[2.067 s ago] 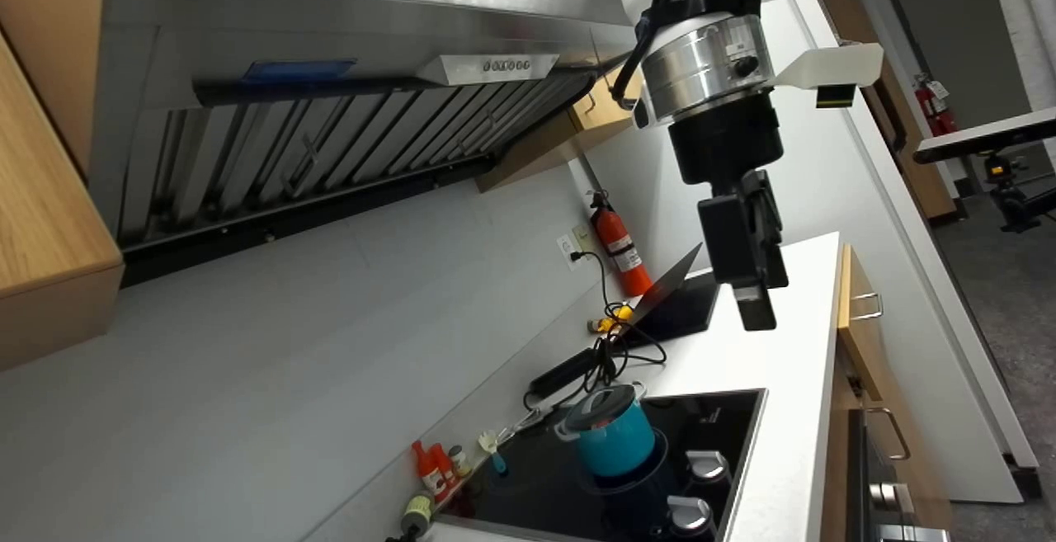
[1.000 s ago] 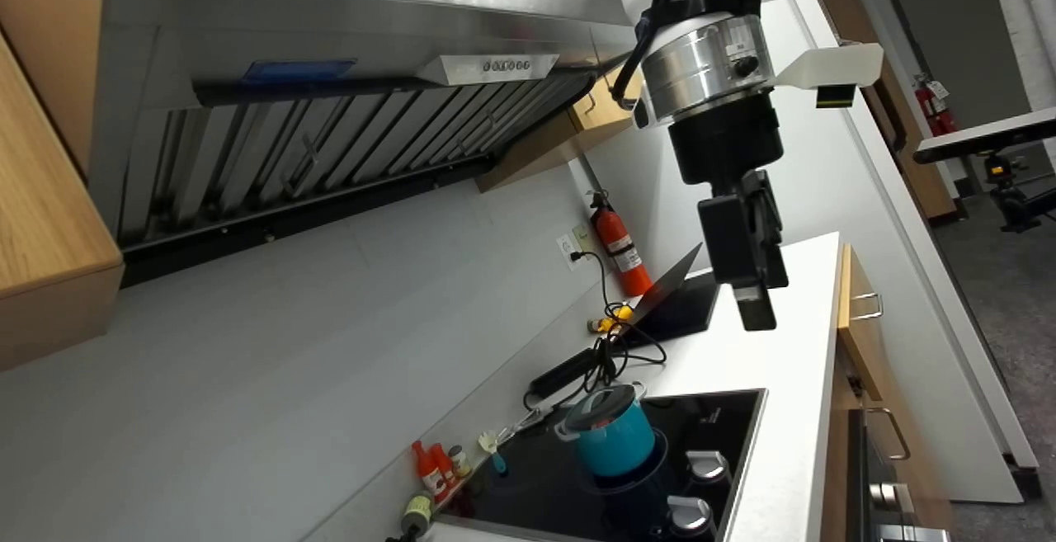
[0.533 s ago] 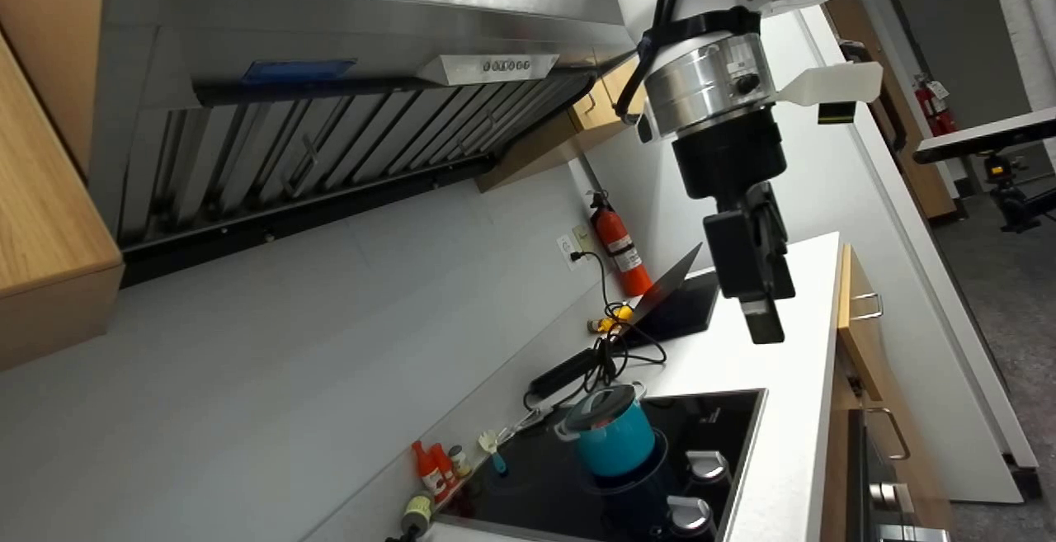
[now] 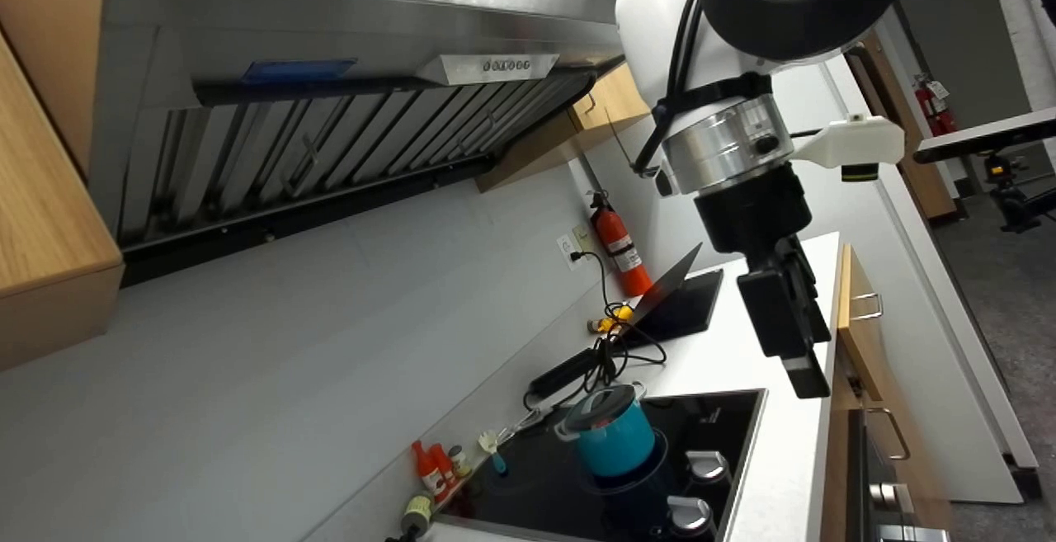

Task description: Take the lid from the blue pot and put it on the left of the countertop

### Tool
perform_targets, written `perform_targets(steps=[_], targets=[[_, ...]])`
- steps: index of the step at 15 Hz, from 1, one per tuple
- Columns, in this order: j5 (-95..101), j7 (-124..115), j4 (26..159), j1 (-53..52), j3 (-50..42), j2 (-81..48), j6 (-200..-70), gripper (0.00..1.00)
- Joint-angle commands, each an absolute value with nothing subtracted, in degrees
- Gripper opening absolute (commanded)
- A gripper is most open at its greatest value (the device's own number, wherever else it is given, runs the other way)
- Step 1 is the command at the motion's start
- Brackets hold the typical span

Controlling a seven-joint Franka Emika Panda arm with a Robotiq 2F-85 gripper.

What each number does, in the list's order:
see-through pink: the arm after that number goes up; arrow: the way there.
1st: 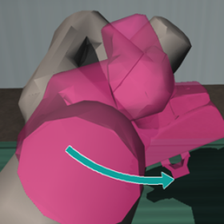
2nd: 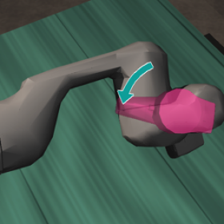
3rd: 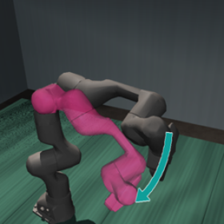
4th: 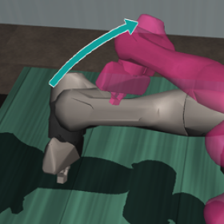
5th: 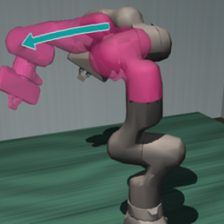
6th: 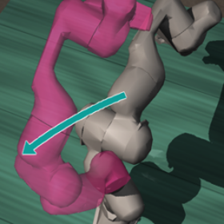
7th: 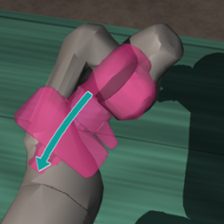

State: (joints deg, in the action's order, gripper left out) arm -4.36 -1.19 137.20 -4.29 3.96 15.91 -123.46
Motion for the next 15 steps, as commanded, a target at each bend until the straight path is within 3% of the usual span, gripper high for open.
perform_targets(steps=[1,3,4,15], targets=[[-3.7,-0.3,136.9,-4.3,4.0,13.5,-127.4,0.97],[-2.8,-0.5,136.8,-4.3,4.2,12.5,-129.8,0.85],[-2.4,-0.8,136.6,-4.2,4.4,12.1,-131.0,0.96],[8.5,-2.9,135.7,-3.7,5.8,9.7,-141.7,1.00]])
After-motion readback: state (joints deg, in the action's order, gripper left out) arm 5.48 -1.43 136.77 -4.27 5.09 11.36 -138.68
